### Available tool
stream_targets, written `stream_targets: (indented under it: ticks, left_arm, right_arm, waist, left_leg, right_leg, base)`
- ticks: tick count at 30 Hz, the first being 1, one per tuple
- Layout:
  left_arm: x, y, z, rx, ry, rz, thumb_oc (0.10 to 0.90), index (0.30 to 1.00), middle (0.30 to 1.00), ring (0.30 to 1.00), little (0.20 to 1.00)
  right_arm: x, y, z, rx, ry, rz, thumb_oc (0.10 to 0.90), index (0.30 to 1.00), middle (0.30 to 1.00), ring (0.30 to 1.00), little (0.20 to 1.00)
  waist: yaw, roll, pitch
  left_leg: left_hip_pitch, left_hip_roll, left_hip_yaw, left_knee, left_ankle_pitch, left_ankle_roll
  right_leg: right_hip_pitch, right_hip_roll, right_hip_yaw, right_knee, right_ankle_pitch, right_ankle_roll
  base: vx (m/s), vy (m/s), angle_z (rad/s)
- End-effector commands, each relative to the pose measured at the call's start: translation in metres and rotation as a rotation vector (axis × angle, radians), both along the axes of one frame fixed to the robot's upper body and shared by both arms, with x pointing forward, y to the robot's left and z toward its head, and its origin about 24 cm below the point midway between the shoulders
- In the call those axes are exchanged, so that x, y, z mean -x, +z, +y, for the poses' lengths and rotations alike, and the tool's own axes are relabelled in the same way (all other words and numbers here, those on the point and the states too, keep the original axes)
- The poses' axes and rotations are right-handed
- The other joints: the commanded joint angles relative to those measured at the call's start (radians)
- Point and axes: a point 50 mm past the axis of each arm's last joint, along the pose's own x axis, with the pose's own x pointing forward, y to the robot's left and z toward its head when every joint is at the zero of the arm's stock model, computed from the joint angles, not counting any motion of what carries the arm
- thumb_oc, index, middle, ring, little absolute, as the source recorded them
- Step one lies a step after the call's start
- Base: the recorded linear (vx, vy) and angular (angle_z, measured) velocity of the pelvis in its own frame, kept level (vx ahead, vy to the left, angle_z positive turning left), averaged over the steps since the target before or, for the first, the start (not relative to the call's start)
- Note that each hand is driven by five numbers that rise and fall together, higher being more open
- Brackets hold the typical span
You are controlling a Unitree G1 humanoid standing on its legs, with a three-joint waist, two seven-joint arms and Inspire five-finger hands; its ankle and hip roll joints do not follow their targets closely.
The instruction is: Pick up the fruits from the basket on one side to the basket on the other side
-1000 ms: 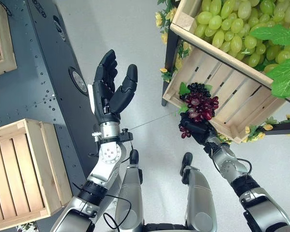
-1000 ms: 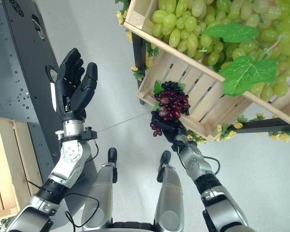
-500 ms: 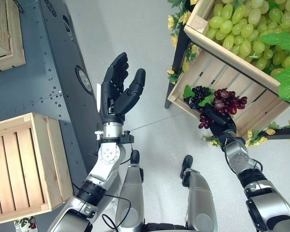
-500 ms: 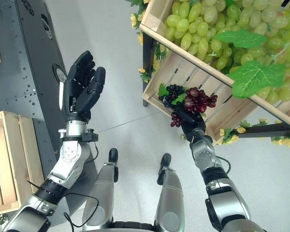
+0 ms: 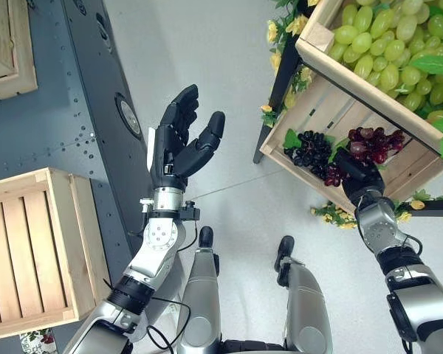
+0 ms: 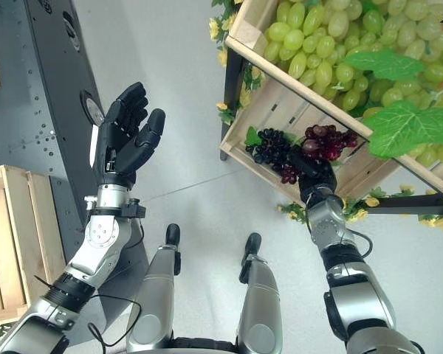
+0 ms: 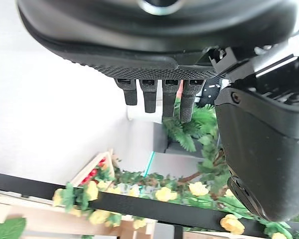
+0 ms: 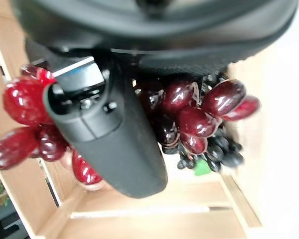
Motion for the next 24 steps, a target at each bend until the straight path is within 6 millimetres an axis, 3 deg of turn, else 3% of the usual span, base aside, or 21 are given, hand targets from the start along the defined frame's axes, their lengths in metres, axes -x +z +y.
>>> stream_targets:
  ticks: [1,12,19,24]
  left_arm:
    - [0.010,0.042,-0.011,0.005,-0.098,-0.212,0.800,0.900,0.900,0.900,0.900]
    - [0.012,0.042,-0.013,-0.002,-0.106,-0.212,0.800,0.900,0.900,0.900,0.900]
    - [0.011,0.043,-0.014,-0.002,-0.111,-0.215,0.800,0.900,0.900,0.900,0.900]
    - [0.011,0.043,-0.015,0.006,-0.114,-0.223,0.800,0.900,0.900,0.900,0.900]
  right_arm:
    - [-0.004,0.083,-0.038,0.131,-0.205,-0.277,0.800,0.900,0.900,0.900,0.900]
    - [0.003,0.105,-0.052,0.206,-0.394,-0.281,0.800,0.900,0.900,0.900,0.900]
    - [0.005,0.111,-0.057,0.211,-0.464,-0.286,0.800,0.900,0.900,0.900,0.900]
    - [0.004,0.111,-0.056,0.308,-0.531,-0.213,0.800,0.900,0.900,0.900,0.900]
  waist:
    - [-0.002,0.000,-0.013]
    - [-0.009,0.002,-0.013]
    - [-0.011,0.005,-0.013]
    - [-0.008,0.008,-0.013]
  left_leg:
    - [-0.078,-0.046,0.048,0.028,0.053,0.051]
    - [-0.079,-0.042,0.053,0.011,0.047,0.052]
    - [-0.077,-0.046,0.055,-0.001,0.046,0.056]
    - [-0.062,-0.048,0.060,-0.008,0.040,0.056]
  right_leg:
    - [0.082,0.068,-0.040,-0.021,-0.003,-0.114]
    - [0.090,0.071,-0.042,-0.048,0.004,-0.113]
    - [0.090,0.070,-0.045,-0.060,0.010,-0.115]
    - [0.107,0.071,-0.044,-0.070,0.006,-0.115]
  base:
    - [0.00,0.000,0.00]
    - [0.00,-0.002,-0.01]
    - [0.00,0.000,0.00]
    - [-0.01,0.013,-0.01]
